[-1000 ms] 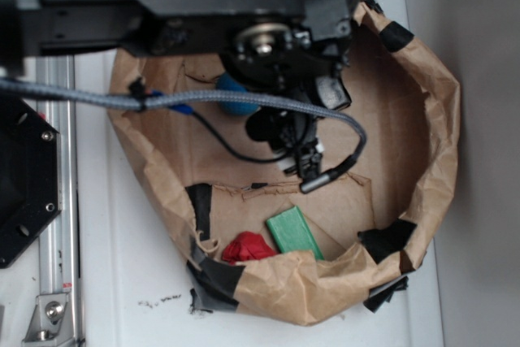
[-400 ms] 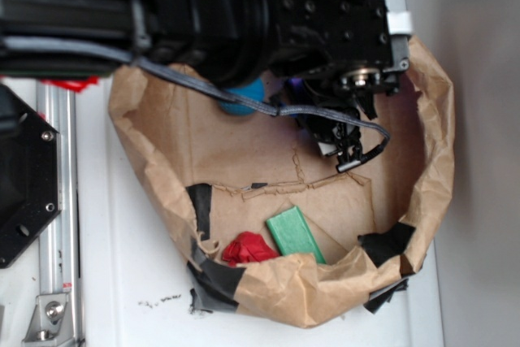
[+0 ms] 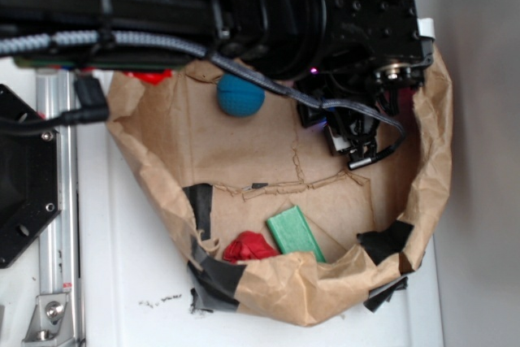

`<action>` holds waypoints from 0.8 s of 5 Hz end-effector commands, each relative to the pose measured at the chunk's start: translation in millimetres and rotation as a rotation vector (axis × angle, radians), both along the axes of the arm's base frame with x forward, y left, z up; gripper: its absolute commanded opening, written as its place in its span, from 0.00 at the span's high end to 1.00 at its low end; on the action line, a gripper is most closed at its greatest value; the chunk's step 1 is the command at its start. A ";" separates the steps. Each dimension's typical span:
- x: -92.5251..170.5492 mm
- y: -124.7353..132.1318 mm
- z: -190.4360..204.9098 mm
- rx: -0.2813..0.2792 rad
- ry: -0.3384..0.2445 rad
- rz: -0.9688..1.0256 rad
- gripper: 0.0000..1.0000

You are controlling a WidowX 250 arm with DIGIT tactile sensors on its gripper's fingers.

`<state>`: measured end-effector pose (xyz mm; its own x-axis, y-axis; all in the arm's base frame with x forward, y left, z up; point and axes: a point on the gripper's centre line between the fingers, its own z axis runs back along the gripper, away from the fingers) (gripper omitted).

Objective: Grab the black box.

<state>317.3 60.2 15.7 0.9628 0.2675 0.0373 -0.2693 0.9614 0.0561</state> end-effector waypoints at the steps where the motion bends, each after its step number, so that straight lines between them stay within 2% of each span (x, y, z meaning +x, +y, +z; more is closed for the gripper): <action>1: -16.5 -13.2 76.2 0.011 -0.059 -0.182 1.00; 2: -18.6 -16.2 126.6 -0.053 -0.088 -0.154 1.00; 3: -26.2 -19.6 152.9 -0.045 -0.146 -0.189 1.00; 4: -22.5 -30.5 162.1 -0.040 -0.151 -0.241 1.00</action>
